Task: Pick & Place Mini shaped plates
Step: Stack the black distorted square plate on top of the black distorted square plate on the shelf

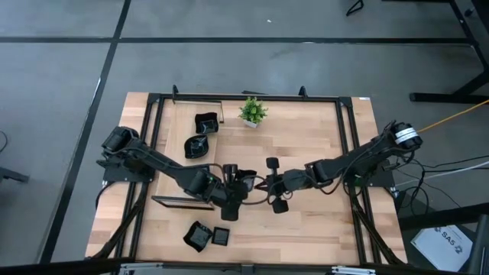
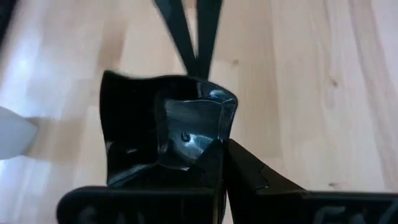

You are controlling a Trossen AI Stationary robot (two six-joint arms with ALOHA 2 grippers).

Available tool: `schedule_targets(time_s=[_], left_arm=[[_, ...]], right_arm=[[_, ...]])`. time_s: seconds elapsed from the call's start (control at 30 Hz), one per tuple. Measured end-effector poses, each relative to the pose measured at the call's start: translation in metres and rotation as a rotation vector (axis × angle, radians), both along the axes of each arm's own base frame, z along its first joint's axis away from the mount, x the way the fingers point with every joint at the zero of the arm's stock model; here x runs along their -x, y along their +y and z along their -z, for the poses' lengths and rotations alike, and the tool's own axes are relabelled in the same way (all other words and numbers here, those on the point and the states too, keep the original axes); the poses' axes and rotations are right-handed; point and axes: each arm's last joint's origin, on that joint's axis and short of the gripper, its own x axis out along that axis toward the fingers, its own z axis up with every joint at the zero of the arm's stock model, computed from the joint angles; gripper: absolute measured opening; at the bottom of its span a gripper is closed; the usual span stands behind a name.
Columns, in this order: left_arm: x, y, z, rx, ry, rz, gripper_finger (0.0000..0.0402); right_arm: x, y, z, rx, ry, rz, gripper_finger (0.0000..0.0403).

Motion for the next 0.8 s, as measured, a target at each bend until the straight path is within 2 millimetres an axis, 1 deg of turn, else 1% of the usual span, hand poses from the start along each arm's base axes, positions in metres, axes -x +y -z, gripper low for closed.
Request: schedule_targets(time_s=[0.1, 0.2, 0.3, 0.5, 0.67, 0.8], left_arm=[[-0.003, 0.000, 0.006, 0.021, 0.026, 0.010, 0.0003], [-0.003, 0.000, 0.010, 0.028, 0.050, 0.019, 0.0003], [-0.006, 0.000, 0.020, 0.018, 0.096, 0.022, 0.0003], [-0.011, -0.002, 0.037, -0.017, 0.141, 0.050, 0.0003], [-0.012, -0.002, 0.037, -0.018, 0.136, 0.049, 0.0003], [-0.012, -0.004, 0.037, 0.009, 0.142, 0.066, 0.0003]], right_arm=[[-0.003, 0.001, 0.007, 0.003, 0.010, -0.002, 0.0014], [-0.004, 0.001, 0.009, -0.009, 0.016, 0.000, 0.0008], [-0.004, 0.002, 0.009, -0.041, 0.027, -0.019, 0.0004], [-0.004, 0.003, 0.013, -0.078, 0.055, -0.009, 0.0012], [-0.006, 0.004, 0.020, -0.094, 0.072, -0.003, 0.0004], [-0.013, 0.006, 0.030, -0.102, 0.064, -0.008, 0.0010]])
